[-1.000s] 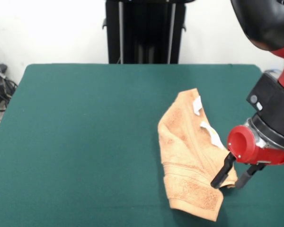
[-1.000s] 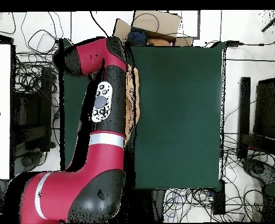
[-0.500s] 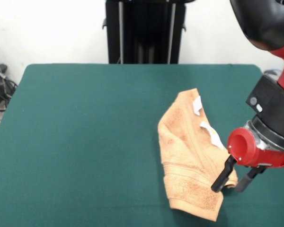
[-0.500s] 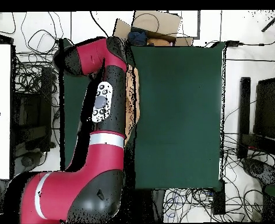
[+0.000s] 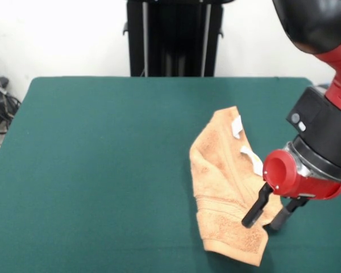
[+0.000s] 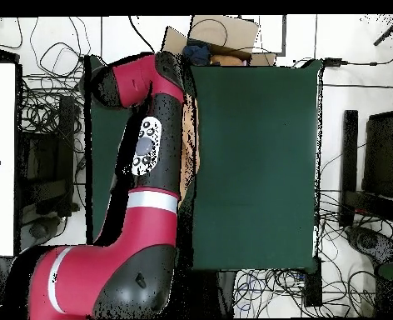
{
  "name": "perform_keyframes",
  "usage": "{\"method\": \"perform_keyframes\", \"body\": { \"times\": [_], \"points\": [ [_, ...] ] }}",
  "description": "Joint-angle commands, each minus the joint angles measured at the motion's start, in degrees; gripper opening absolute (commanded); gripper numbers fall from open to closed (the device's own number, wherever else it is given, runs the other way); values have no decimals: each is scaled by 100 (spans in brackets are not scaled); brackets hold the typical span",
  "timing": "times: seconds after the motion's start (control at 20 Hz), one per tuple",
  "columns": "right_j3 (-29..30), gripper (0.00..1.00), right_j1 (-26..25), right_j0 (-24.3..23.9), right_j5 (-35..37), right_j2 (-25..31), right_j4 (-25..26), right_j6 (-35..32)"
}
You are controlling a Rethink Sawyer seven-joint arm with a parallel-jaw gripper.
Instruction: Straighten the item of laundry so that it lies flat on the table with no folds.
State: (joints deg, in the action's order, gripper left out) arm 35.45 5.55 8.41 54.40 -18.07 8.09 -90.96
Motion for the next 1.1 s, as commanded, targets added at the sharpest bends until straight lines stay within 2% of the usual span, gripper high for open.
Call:
{"method": "perform_keyframes", "body": {
  "times": [0.05, 1.1],
  "points": [
    [919, 100, -298, 4, -443, 11, 275, -1370],
    [969, 100, -356, -6, -622, 20, 177, -1309]
  ]
}}
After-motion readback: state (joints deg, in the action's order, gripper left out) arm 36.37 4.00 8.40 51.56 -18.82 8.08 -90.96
